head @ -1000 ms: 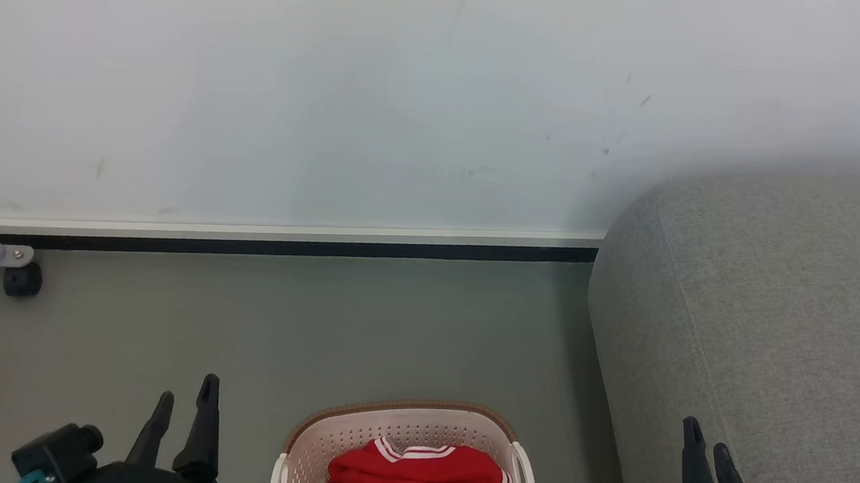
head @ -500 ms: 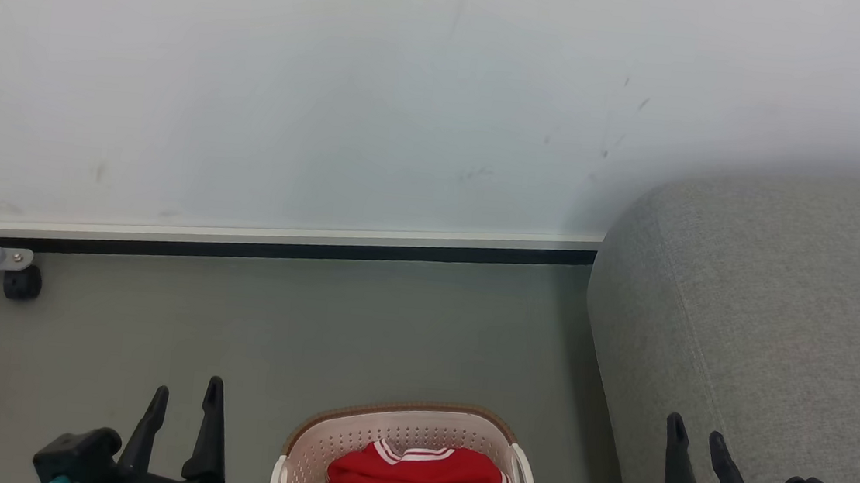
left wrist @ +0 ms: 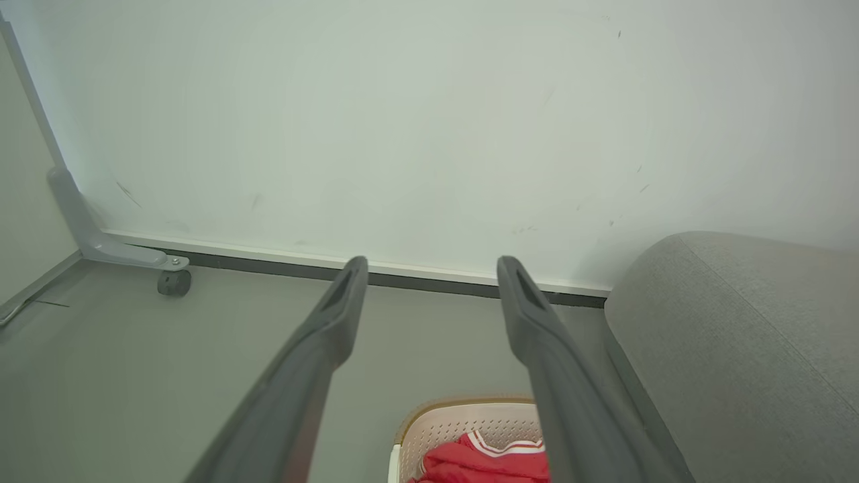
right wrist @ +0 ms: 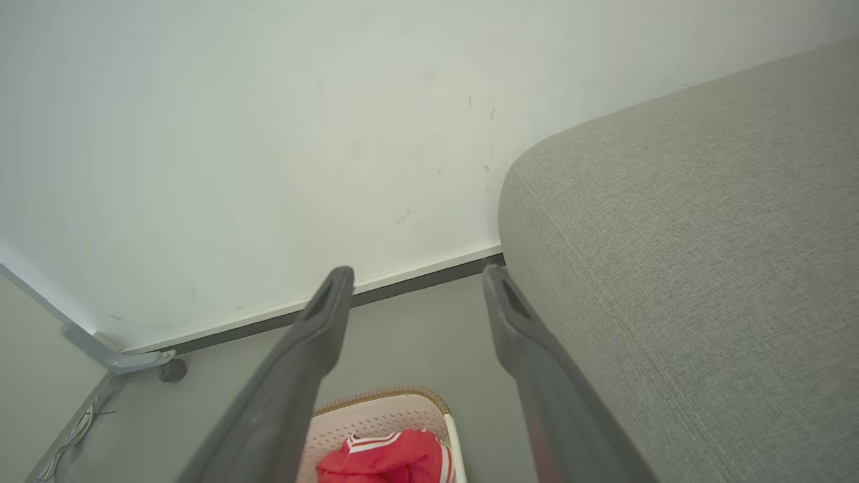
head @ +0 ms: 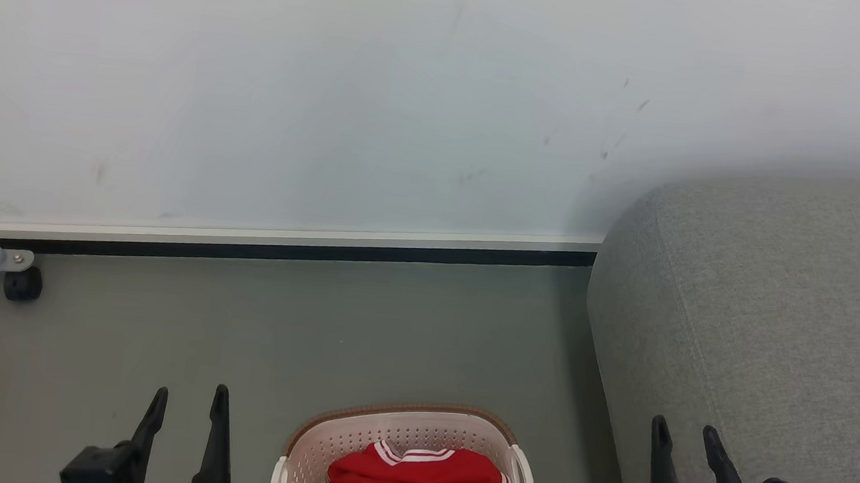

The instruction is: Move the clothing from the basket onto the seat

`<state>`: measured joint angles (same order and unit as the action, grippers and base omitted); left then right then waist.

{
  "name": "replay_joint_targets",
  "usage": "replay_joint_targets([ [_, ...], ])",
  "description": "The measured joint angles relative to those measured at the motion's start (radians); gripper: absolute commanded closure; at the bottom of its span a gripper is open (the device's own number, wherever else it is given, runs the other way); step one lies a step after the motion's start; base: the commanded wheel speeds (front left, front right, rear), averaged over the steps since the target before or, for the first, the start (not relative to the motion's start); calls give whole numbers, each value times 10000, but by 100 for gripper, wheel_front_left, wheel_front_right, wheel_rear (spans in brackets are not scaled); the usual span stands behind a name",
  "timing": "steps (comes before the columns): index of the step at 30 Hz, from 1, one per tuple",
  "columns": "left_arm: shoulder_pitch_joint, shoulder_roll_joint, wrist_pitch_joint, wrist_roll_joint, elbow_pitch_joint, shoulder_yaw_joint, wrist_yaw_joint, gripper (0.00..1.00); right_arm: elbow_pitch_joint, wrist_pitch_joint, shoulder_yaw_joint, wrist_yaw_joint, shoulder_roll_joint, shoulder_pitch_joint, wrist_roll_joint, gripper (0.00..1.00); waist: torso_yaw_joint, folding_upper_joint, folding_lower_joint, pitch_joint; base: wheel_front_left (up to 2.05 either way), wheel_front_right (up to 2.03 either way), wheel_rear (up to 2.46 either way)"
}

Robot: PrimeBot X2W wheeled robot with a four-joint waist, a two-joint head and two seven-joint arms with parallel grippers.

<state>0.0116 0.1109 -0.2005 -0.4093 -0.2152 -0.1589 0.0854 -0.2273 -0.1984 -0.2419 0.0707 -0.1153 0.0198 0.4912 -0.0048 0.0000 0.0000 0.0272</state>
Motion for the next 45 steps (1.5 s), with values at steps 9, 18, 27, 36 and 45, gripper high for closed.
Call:
replay_joint_targets([
  [9, 170, 38, -318, 1154, -2, -94, 113, 0, 144, -334, -299, 123, -25, -93, -1168, 0, 4, 0, 0, 13, 0, 0, 0],
  [18, 184, 61, -495, 1789, -81, -174, 113, 0, 186, -510, -470, 190, -40, -106, -1831, 0, -7, 0, 0, 28, 0, 0, 0],
  [27, 187, 46, -495, 1791, -203, -144, 100, 0, 165, -510, -403, 182, -40, -139, -1839, 0, -5, 0, 0, 30, 0, 0, 0],
  [36, 194, 19, -495, 1806, -268, -90, 12, 0, 142, -510, -368, 171, -25, -145, -1877, 0, -2, 0, 0, 32, 0, 0, 0],
  [45, 343, -8, -495, 1837, -288, -54, -67, 0, 146, -510, -288, 98, -15, -216, -1931, 0, -19, 0, 0, -31, 0, 0, 0],
])
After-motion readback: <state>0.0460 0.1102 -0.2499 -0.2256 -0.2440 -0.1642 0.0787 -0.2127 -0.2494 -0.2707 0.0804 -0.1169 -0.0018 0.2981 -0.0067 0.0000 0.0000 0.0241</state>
